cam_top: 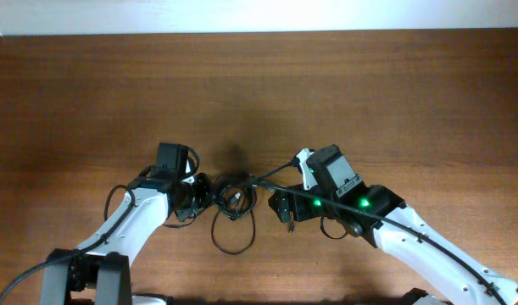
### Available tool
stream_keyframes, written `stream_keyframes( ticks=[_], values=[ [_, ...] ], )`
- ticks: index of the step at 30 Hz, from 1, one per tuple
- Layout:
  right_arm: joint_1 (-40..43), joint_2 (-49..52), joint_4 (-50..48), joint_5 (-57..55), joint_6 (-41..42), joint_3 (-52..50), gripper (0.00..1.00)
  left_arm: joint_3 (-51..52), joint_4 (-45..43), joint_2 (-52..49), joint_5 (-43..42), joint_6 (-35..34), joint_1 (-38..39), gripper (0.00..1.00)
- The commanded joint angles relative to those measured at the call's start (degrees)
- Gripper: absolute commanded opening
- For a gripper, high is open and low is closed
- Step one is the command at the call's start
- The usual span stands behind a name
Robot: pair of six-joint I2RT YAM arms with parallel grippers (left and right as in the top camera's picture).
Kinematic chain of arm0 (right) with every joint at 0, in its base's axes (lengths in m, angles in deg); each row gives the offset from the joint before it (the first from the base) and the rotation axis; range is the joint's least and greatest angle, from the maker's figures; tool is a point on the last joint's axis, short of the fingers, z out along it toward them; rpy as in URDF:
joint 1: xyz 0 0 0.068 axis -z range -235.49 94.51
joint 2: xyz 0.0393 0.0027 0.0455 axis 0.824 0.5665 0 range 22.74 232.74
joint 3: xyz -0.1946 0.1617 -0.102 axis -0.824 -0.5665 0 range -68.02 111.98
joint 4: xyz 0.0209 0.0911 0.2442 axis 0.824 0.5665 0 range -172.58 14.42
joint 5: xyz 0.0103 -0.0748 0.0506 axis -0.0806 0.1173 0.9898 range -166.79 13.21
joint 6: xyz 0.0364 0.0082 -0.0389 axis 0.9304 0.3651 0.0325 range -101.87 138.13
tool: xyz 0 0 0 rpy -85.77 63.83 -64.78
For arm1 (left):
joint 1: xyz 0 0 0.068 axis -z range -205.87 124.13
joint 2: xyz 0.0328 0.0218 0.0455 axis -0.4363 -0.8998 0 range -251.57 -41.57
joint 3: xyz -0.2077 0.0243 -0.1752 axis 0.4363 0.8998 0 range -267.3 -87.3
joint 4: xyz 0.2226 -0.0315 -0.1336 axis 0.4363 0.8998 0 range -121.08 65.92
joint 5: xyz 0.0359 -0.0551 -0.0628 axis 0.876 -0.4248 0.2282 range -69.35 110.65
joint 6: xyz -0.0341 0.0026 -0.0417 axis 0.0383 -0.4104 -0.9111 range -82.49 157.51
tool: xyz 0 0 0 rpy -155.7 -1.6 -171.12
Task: Untangle cables
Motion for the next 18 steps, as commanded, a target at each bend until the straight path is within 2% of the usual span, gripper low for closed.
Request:
stream_keyframes(
  ticks=[1, 3, 5, 7, 8, 10, 12, 13, 16, 18],
  values=[
    [-0.26, 0.04, 0.07, -0.70, 0.04, 0.17, 0.91, 0.61, 0.74, 0.11, 1.07, 0.26, -0.33, 0.25],
    [-0.26, 0.04, 0.07, -0.70, 0.04, 0.17, 0.91, 2.64, -1.70, -0.68, 1.05, -2.75, -0.33, 0.19],
    [-0.26, 0.04, 0.20, -0.70, 0.04, 0.17, 0.91, 3.08, -3.93, -2.14, 1.07, -2.73, -0.33, 0.09],
    [-0.28, 0.04, 0.26, -0.68, 0.04, 0.17, 0.91, 3.08, -4.42, -3.02, 1.05, -2.73, -0.33, 0.12],
    [-0.28, 0.04, 0.24, -0.68, 0.04, 0.15, 0.91, 3.06, -4.39, -3.69, 1.07, -2.73, -0.33, 0.03],
    [-0.33, 0.04, 0.24, -0.50, 0.11, -0.17, 0.91, 3.06, -4.66, -4.44, 0.79, -2.80, -0.35, 0.00],
    [-0.31, 0.22, 0.42, 1.44, 2.84, -0.37, 0.90, 3.02, -12.46, -3.85, -12.66, -2.91, -0.39, 0.00],
    [-0.33, 0.72, -0.83, 4.52, 5.25, -0.37, 0.90, 2.99, -17.31, -2.40, -16.41, -2.99, -0.39, 0.00],
    [-0.33, 3.74, -2.40, 4.63, 12.37, -0.37, 0.90, 2.99, -18.36, 0.22, -19.82, -7.48, -0.39, 0.00],
    [-0.33, 8.07, -3.82, 3.87, 18.82, -0.37, 0.89, 2.99, -18.36, 1.27, -21.40, -13.49, -0.39, 0.00]
  ],
)
